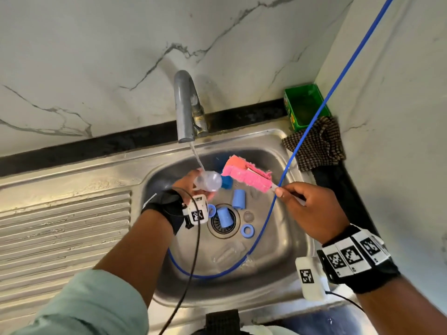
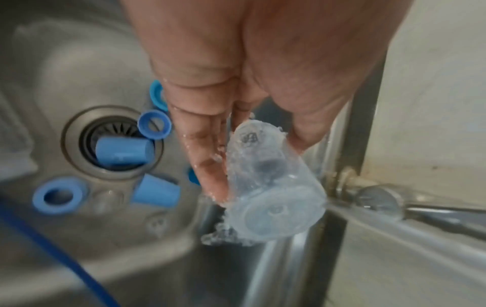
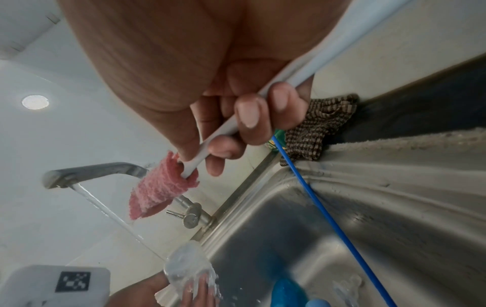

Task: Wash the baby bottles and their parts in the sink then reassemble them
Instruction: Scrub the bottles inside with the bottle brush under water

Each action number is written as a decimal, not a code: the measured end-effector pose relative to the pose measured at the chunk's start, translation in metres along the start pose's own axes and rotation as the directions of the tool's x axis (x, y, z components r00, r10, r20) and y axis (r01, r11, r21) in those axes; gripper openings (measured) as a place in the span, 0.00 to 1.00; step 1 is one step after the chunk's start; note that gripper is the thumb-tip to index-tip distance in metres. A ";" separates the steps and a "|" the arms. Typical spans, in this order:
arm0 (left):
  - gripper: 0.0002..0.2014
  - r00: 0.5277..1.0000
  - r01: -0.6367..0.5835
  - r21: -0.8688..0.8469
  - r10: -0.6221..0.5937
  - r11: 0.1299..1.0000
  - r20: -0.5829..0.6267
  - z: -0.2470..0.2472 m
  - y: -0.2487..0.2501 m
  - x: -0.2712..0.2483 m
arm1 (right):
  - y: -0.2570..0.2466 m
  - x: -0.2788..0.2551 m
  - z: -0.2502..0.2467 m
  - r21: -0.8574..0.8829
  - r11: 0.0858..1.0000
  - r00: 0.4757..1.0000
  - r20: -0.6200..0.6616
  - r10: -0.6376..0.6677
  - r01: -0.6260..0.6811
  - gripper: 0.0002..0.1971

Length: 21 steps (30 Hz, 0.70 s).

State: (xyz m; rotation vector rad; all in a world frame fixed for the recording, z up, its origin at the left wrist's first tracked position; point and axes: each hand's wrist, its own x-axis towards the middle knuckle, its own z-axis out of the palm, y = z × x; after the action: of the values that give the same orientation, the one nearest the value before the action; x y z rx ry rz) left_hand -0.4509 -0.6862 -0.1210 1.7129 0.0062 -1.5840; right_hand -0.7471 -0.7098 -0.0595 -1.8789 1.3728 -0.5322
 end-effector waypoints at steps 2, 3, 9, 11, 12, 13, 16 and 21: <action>0.24 0.991 -0.002 -0.149 0.022 0.989 0.132 0.004 0.012 -0.011 | -0.009 -0.006 -0.005 -0.002 1.000 1.000 -0.015 -0.006 0.006 0.10; 0.24 0.982 0.010 -0.229 0.033 0.973 0.185 0.005 0.015 -0.014 | -0.013 -0.009 -0.008 -0.006 1.000 1.000 -0.022 -0.007 0.007 0.10; 0.23 0.925 0.115 -0.478 0.081 0.871 0.371 -0.005 0.010 -0.034 | -0.033 -0.031 -0.023 -0.006 1.000 0.999 -0.035 -0.003 0.003 0.09; 0.24 0.909 0.046 -0.521 0.180 0.852 0.375 -0.008 0.004 -0.046 | -0.040 -0.040 -0.024 -0.005 1.000 0.999 -0.038 -0.007 0.007 0.06; 0.22 0.904 0.020 -0.533 0.213 0.846 0.371 -0.009 0.002 -0.052 | -0.042 -0.043 -0.024 -0.009 1.000 0.999 -0.045 -0.010 0.010 0.05; 0.22 0.906 0.013 -0.544 0.221 0.839 0.361 -0.011 -0.001 -0.056 | -0.045 -0.046 -0.023 -0.015 1.000 0.999 -0.053 -0.013 0.012 0.04; 0.28 0.927 0.022 -0.517 0.176 0.856 0.330 -0.021 -0.011 -0.071 | -0.054 -0.059 -0.020 -0.049 0.998 0.996 -0.076 -0.037 0.033 0.05; 0.29 0.948 -0.064 -0.429 0.189 0.901 0.256 -0.030 -0.030 -0.097 | -0.066 -0.074 -0.011 -0.055 0.997 0.994 -0.096 -0.060 0.055 0.05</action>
State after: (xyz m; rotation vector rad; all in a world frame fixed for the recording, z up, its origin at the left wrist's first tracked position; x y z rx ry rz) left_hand -0.4624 -0.6020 -0.0575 1.1177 0.0774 -1.5880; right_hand -0.7384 -0.6339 0.0041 -1.9623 1.4108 -0.6295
